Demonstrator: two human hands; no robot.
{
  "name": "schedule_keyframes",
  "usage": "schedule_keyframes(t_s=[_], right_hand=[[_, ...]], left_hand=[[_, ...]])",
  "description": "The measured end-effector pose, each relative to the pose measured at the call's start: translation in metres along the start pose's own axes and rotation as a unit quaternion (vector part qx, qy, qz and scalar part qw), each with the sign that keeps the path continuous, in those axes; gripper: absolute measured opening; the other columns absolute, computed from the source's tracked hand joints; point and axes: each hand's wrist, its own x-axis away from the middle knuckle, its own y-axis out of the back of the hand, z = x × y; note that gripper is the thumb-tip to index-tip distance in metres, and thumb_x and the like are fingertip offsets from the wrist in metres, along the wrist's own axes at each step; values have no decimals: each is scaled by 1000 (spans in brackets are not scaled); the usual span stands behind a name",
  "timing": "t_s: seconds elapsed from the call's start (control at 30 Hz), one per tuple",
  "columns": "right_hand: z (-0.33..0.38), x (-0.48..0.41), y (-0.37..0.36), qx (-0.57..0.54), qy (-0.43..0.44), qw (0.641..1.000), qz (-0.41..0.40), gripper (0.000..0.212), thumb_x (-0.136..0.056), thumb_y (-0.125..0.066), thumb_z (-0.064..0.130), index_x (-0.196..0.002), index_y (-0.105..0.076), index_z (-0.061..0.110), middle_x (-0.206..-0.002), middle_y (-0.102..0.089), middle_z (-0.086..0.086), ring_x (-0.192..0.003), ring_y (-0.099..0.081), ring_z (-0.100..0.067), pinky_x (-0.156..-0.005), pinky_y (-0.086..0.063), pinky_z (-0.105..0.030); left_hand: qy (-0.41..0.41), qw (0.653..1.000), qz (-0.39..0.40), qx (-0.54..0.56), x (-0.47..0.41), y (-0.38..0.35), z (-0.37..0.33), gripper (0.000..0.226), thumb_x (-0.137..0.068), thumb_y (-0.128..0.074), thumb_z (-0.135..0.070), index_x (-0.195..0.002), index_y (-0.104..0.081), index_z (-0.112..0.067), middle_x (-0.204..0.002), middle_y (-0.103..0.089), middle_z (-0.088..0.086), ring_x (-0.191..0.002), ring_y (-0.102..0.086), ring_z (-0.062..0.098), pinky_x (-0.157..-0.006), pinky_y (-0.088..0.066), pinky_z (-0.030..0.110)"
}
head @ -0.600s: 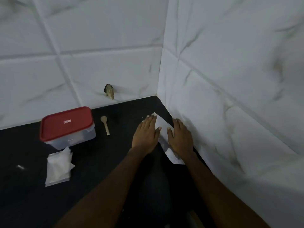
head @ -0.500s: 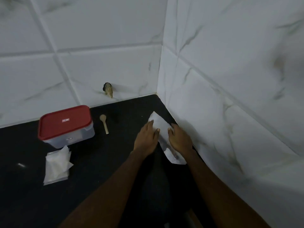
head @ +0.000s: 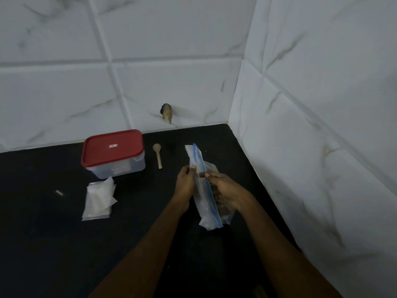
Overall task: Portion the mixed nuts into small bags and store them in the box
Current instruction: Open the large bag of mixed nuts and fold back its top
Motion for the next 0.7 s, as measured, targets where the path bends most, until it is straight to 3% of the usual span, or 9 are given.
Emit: schedule_keyframes(t_s=[0.07,0.13,0.23,0.3,0.37,0.43,0.53,0.6,0.7], right_hand=[[6,1,-13,36,3,999,-2,27,-101,-50,22,-121,-69,20,-123,-64,-3,-113,-60,-23,-99,-51,-43],[10,1,-29,49,40,998,-10,34,-101,-47,9,-117,-72,26,-120,-66,2,-112,-61,-19,-93,-53,-36],[17,3,-55,27,103,994,-36,39,-95,-51,-3,-116,-70,24,-121,-67,0,-108,-64,-14,-81,-54,-25],[24,8,-71,3,123,991,-60,40,-92,-56,-4,-119,-66,24,-120,-68,-2,-103,-66,-11,-75,-54,-22],[33,12,-82,-19,146,984,-99,45,-90,-61,-2,-123,-62,27,-115,-69,-3,-102,-67,-12,-74,-55,-24],[42,17,-92,-45,171,976,-130,49,-89,-65,3,-127,-58,31,-112,-70,-2,-102,-68,-15,-78,-57,-28],[57,24,-102,-68,198,967,-145,56,-90,-67,7,-135,-48,35,-105,-71,-1,-97,-69,-13,-81,-57,-29],[68,31,-107,-24,196,968,-154,56,-92,-66,13,-139,-43,35,-104,-69,2,-97,-68,-11,-82,-55,-28],[79,37,-113,43,209,966,-144,38,-94,-64,16,-132,-57,21,-110,-71,-1,-100,-70,-16,-82,-58,-30]], left_hand=[[-1,999,-14,30,4,19,-9,23,-103,-44,-27,-109,-62,-13,-103,-67,6,-95,-64,17,-70,-49,27],[-11,999,-15,47,9,39,-20,24,-103,-44,-25,-107,-63,-12,-102,-68,9,-89,-66,16,-68,-50,28],[-26,999,-1,35,12,66,-31,24,-103,-43,-27,-108,-64,-16,-108,-69,10,-95,-66,19,-81,-54,34],[-32,999,27,32,11,82,-37,23,-103,-44,-30,-109,-65,-21,-112,-69,8,-102,-66,21,-92,-53,40],[-43,998,37,9,9,95,-42,25,-102,-45,-32,-116,-62,-19,-116,-67,5,-103,-64,18,-90,-51,37],[-68,997,20,-19,7,104,-46,30,-101,-48,-34,-126,-54,-18,-118,-61,0,-104,-59,12,-85,-49,32],[-164,984,-33,-64,5,115,-52,39,-95,-53,-46,-125,-51,-21,-121,-57,-2,-110,-56,13,-94,-50,39],[-166,984,-4,-70,7,116,-62,42,-94,-49,-55,-116,-57,-20,-114,-60,1,-103,-60,15,-90,-51,37],[-152,983,74,-72,16,112,-84,42,-94,-51,-54,-100,-64,-15,-97,-68,7,-84,-67,17,-68,-50,28]])
